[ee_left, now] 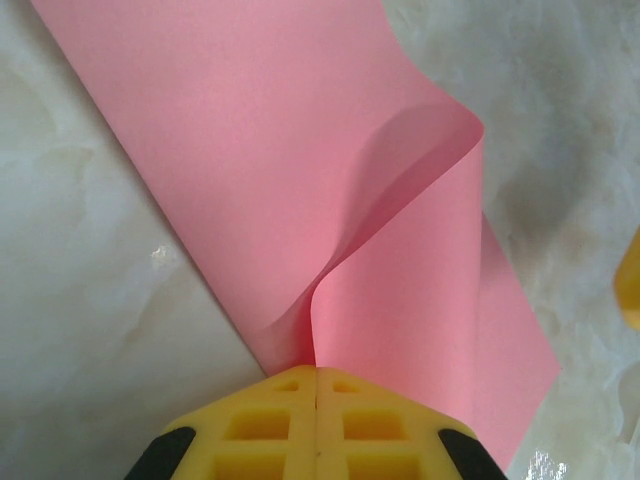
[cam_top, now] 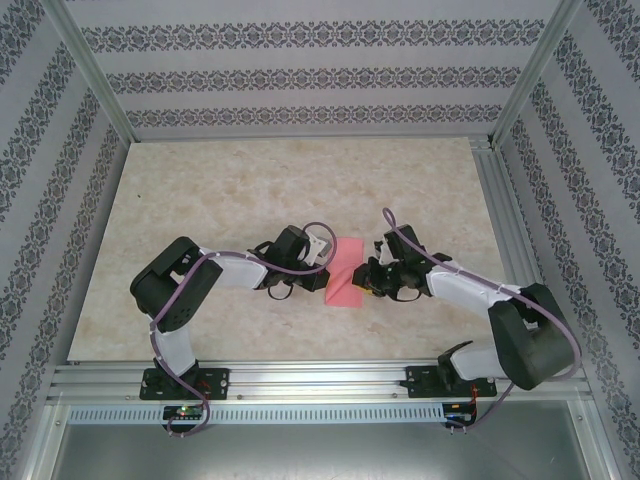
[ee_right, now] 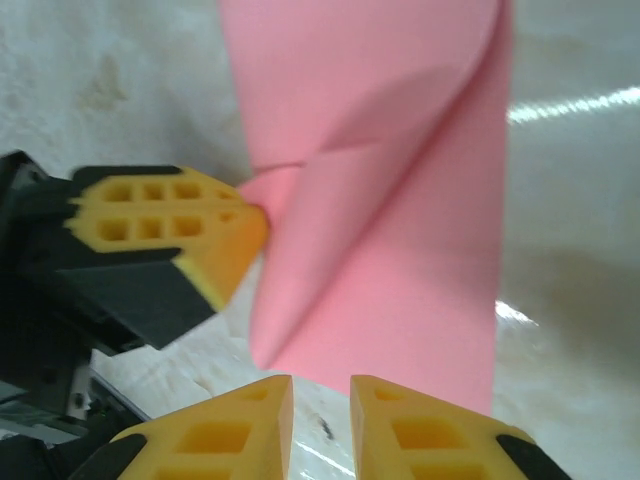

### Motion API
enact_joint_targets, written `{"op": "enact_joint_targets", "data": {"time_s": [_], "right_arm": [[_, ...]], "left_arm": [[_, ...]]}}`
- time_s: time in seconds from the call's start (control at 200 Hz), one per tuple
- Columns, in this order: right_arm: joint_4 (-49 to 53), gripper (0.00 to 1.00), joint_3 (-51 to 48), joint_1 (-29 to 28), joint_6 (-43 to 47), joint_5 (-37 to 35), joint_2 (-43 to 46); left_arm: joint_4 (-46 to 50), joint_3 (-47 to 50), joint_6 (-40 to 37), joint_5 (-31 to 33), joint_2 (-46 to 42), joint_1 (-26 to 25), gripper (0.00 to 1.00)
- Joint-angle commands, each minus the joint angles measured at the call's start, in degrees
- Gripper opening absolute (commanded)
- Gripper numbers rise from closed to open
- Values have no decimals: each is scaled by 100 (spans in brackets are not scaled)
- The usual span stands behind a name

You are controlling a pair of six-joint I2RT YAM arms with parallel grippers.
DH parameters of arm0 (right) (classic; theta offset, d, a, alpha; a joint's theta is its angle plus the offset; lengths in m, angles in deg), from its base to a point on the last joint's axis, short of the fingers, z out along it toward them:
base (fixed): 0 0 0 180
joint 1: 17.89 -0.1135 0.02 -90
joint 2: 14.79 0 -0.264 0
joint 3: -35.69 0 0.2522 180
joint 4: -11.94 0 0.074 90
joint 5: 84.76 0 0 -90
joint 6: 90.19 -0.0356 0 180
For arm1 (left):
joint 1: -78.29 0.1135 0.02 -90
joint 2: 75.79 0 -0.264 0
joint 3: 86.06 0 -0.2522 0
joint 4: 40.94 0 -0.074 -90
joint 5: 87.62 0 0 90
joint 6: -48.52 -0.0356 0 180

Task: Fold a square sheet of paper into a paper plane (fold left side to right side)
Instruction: Fold the triangle a second time at the center of the table.

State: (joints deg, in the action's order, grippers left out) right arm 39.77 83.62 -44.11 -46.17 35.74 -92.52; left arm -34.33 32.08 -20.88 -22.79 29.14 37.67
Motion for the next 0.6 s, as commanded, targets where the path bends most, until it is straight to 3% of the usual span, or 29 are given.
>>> {"op": "enact_joint_targets", "data": {"time_s": [0.0,0.21,0.594], "right_arm": [[-648,21,103,-53,-369,107,-99],[-1258,19,423,-257,-648,96,-663],[-1353,19,459,-375,-546,-18,-1238]], "left_arm": [[1,-69,-129,50,109,72,0],[-40,-52,-103,37,106,72,0],[-68,-35,-75,51,107,72,0]]}}
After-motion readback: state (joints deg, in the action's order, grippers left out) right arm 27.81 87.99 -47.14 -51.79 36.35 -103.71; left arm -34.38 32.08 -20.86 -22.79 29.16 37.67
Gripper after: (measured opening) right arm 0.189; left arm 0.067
